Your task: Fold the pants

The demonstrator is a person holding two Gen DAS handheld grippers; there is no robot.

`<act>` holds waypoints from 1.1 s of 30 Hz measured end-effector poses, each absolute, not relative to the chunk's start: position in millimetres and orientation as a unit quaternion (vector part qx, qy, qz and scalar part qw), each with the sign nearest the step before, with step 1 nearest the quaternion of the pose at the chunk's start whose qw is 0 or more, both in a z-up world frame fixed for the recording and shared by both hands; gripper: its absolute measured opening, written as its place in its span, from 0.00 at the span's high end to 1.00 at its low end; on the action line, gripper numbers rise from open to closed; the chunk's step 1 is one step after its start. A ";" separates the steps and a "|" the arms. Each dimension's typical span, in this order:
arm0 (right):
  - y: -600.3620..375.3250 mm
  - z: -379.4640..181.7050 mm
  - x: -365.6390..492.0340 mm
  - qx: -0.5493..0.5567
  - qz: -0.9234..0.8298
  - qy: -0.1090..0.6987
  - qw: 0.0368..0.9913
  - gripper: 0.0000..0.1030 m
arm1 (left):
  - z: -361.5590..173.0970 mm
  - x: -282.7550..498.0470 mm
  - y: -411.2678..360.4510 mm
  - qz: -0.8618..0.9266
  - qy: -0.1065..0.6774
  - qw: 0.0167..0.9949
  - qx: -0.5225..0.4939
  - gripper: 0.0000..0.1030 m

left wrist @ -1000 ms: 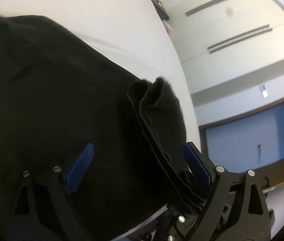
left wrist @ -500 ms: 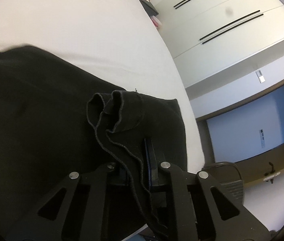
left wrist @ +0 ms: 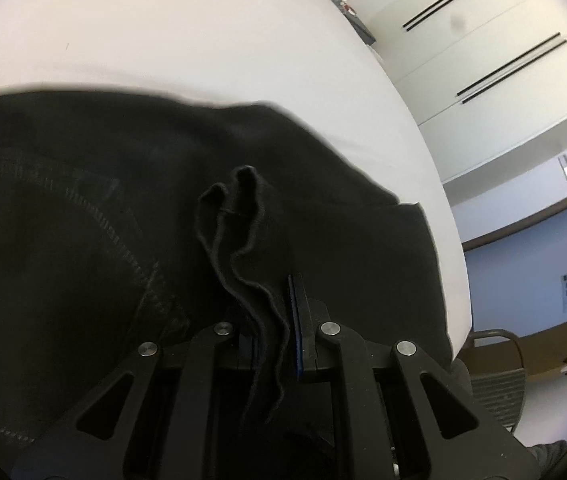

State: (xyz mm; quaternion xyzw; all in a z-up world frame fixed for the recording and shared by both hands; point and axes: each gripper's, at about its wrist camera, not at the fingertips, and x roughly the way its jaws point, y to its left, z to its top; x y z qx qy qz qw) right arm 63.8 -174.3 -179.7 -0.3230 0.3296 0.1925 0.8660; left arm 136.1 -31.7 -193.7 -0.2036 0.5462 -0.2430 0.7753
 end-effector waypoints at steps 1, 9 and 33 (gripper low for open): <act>-178.7 -181.5 62.9 -0.320 0.194 0.331 0.867 0.78 | -197.2 133.6 -26.6 -0.245 0.543 0.776 -0.207 0.90; -270.3 -135.3 40.3 -0.206 0.219 0.339 0.891 0.47 | -184.9 123.6 -18.4 -0.207 0.547 0.796 -0.158 0.81; -412.5 -185.6 58.2 0.323 0.219 0.466 0.794 0.59 | -210.4 51.9 -94.3 -0.287 0.501 0.806 -0.133 0.72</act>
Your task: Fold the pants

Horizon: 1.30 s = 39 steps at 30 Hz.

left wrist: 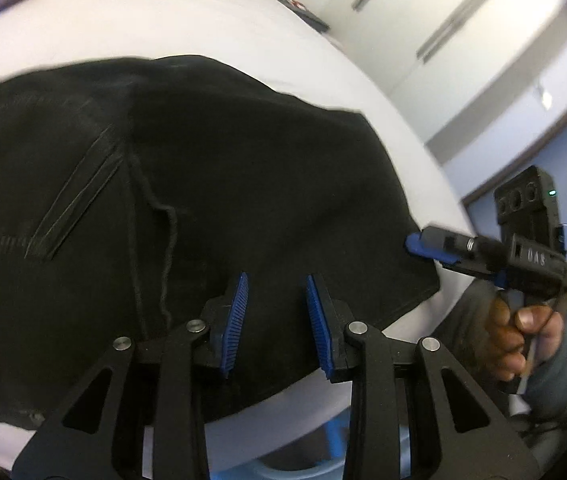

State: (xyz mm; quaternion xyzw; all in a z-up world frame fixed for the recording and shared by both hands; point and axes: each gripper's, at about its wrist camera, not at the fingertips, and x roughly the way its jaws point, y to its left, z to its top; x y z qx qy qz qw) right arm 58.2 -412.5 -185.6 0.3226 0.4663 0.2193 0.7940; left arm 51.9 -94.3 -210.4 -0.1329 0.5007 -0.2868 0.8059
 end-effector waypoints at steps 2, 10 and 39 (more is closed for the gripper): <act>-418.7 -164.1 74.1 0.361 0.252 0.431 0.787 0.60 | -213.2 53.7 -92.6 -0.289 0.499 0.805 -0.142 0.72; -394.4 -205.0 172.3 0.422 0.275 0.487 0.714 0.63 | -210.8 53.1 -86.1 -0.298 0.488 0.811 -0.126 0.72; -363.1 -153.6 75.9 0.420 0.307 0.445 0.729 0.43 | -207.7 31.7 -59.5 -0.253 0.482 0.828 -0.136 0.71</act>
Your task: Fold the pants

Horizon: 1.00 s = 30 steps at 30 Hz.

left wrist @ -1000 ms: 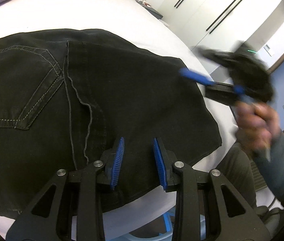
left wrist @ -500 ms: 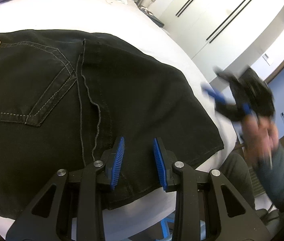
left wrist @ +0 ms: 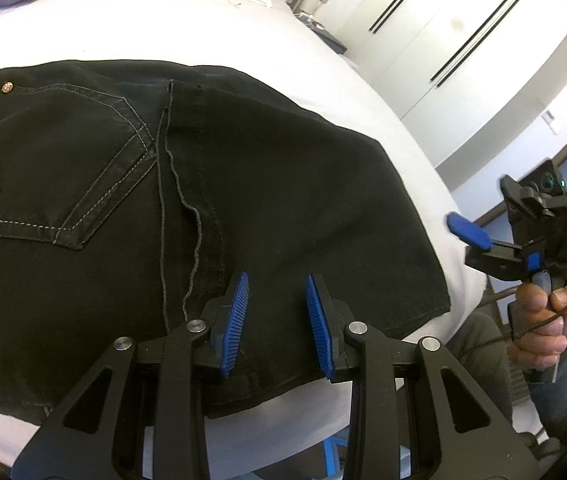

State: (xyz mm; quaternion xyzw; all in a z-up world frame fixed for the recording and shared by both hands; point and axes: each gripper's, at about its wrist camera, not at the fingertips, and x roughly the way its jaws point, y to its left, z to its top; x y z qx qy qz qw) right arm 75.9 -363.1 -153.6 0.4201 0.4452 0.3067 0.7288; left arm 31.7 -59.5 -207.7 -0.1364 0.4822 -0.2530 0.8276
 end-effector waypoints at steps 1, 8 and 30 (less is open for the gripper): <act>-361.1 -163.3 76.6 0.417 0.302 0.457 0.725 0.43 | -205.4 31.3 -61.3 -0.248 0.484 0.829 -0.132 0.71; -391.4 -219.9 72.2 0.430 0.201 0.518 0.712 0.97 | -200.1 32.5 -71.0 -0.230 0.493 0.831 -0.116 0.71; -346.7 -159.4 130.7 0.282 0.071 0.486 0.824 0.57 | -169.0 26.9 -55.8 -0.118 0.495 0.859 -0.064 0.71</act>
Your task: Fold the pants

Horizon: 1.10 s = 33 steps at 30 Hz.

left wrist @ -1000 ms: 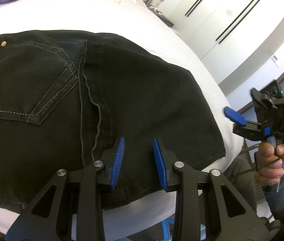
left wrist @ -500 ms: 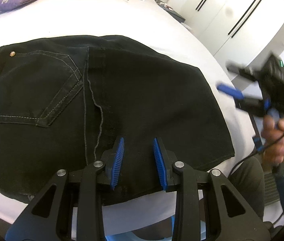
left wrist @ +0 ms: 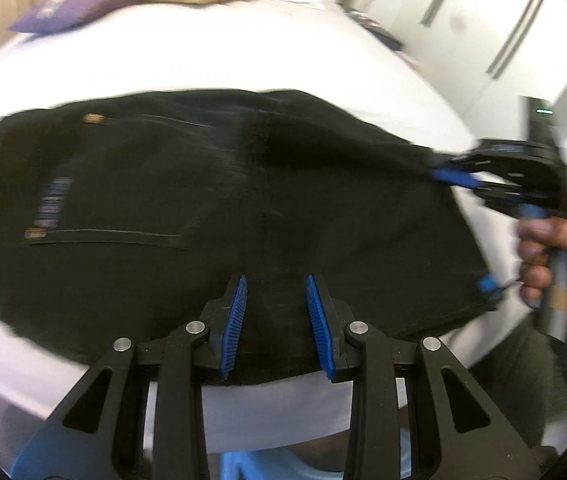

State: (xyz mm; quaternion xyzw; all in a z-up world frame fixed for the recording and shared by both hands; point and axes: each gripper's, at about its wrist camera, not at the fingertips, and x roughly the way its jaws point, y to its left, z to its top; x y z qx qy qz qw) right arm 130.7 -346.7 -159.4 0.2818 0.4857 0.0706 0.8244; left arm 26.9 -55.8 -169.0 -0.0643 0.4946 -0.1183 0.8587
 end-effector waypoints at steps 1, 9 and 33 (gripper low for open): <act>-340.0 -148.4 122.7 0.276 0.074 0.468 0.836 0.47 | -165.7 25.3 -49.2 -0.104 0.492 0.862 -0.062 0.71; -257.8 -133.5 90.6 0.164 0.144 0.455 0.863 0.42 | -129.5 11.2 19.9 0.026 0.457 0.887 -0.052 0.35; -180.0 -195.6 98.8 -0.050 0.140 0.469 0.871 0.12 | -164.2 4.8 154.8 0.138 0.481 0.861 -0.092 0.29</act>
